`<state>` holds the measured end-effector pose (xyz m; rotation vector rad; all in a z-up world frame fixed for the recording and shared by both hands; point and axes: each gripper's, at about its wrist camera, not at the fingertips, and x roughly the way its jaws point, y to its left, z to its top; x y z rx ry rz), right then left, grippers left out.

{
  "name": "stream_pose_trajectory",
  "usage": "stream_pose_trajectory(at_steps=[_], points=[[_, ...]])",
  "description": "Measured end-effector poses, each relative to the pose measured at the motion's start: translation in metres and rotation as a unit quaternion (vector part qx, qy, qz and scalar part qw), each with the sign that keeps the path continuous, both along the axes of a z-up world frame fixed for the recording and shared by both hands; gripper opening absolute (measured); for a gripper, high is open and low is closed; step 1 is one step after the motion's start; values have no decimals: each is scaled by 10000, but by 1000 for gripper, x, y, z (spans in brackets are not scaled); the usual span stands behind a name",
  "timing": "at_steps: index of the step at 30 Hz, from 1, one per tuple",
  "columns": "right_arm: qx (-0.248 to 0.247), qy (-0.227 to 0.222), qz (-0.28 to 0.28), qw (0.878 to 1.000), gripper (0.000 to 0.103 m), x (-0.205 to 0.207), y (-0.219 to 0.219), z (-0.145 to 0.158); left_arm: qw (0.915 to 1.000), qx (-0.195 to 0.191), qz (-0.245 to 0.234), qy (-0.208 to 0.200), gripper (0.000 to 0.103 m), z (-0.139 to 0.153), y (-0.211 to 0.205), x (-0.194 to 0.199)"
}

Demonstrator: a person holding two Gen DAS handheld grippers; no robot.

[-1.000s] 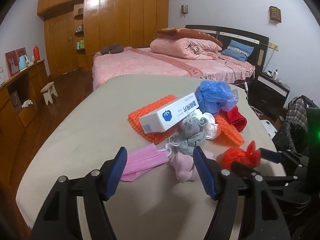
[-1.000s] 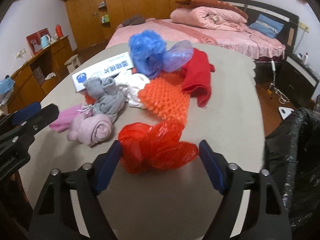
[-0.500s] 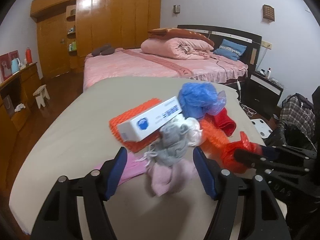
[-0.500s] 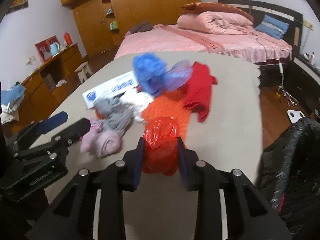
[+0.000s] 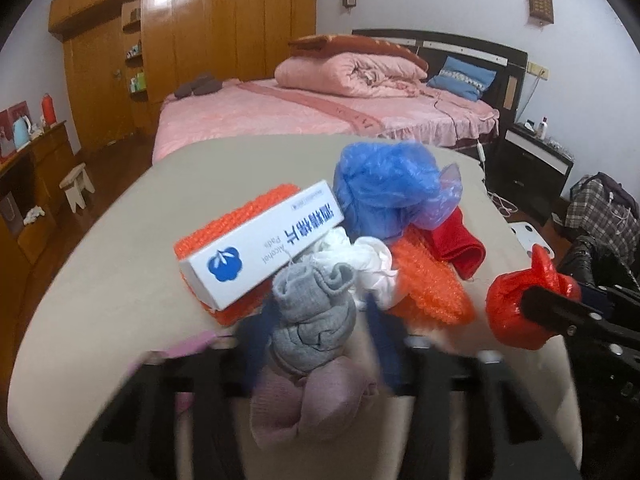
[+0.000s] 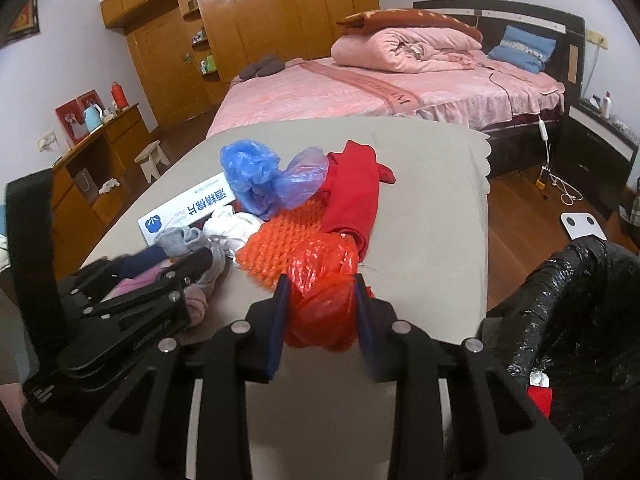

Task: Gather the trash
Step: 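Grasp the grey sock with the left gripper while the right gripper holds the red bag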

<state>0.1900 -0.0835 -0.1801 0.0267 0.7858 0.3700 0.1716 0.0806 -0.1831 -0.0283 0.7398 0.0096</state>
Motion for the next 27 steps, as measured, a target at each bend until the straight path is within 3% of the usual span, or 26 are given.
stream_pose_trajectory(at_steps=[4, 19, 23, 27], points=[[48, -19, 6, 10000, 30, -1, -1, 3, 10000, -25, 8, -96, 19, 5, 0, -6], [268, -636, -44, 9976, 30, -26, -26, 66, 9945, -232, -398, -938, 14, 79, -25, -41], [268, -777, -130, 9965, 30, -35, -41, 80, 9932, -288, -552, -983, 9, 86, -41, -43], [210, -668, -202, 9973, 30, -38, -49, 72, 9951, -317, -565, -746, 9, 71, -45, -43]])
